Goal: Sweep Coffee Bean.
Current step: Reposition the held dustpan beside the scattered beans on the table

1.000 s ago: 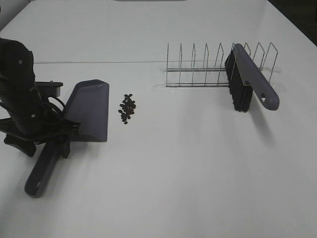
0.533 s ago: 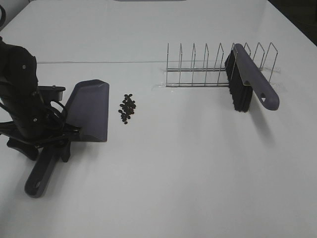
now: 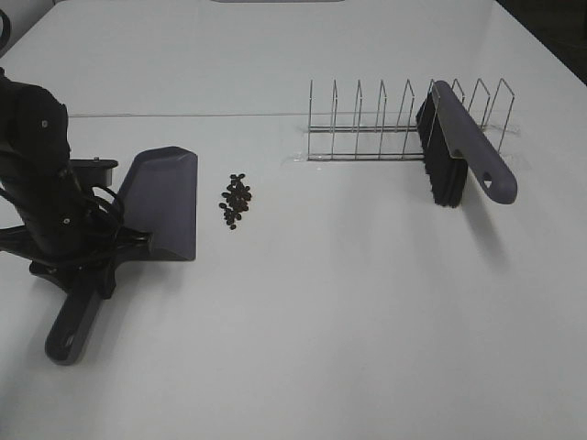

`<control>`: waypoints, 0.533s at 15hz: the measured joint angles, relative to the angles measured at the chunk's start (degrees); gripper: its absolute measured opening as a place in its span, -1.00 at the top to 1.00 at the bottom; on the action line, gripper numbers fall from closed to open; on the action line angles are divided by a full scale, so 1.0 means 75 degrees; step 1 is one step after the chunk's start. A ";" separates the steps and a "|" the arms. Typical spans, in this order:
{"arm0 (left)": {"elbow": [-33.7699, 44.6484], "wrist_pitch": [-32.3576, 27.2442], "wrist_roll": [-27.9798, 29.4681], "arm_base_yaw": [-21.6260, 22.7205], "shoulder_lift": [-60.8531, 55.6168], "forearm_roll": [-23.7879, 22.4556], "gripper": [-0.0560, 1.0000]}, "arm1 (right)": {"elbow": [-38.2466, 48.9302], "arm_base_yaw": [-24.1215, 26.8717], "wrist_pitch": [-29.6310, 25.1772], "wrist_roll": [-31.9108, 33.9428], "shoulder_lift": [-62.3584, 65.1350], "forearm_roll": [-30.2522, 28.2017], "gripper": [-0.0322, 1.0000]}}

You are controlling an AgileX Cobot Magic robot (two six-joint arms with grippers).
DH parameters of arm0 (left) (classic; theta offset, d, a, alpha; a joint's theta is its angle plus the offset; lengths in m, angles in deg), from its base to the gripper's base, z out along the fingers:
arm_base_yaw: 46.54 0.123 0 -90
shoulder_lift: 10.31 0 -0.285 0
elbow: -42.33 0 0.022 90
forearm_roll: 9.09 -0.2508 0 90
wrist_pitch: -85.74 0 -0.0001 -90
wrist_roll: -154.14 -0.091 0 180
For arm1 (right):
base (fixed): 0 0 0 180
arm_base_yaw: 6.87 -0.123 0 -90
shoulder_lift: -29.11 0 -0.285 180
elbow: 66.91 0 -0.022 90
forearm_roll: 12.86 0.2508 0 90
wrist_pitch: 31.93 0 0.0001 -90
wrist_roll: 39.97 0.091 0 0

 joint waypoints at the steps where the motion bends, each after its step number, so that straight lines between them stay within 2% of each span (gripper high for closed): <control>1: 0.0000 0.0000 0.0076 0.0000 0.0000 0.0000 0.23 | 0.0000 0.0000 0.0000 0.0000 0.0000 0.0000 -0.51; 8: 0.0000 -0.0107 0.0328 0.0000 -0.1406 -0.0328 0.23 | 0.0000 0.0000 0.0000 0.0000 0.0000 0.0000 -0.51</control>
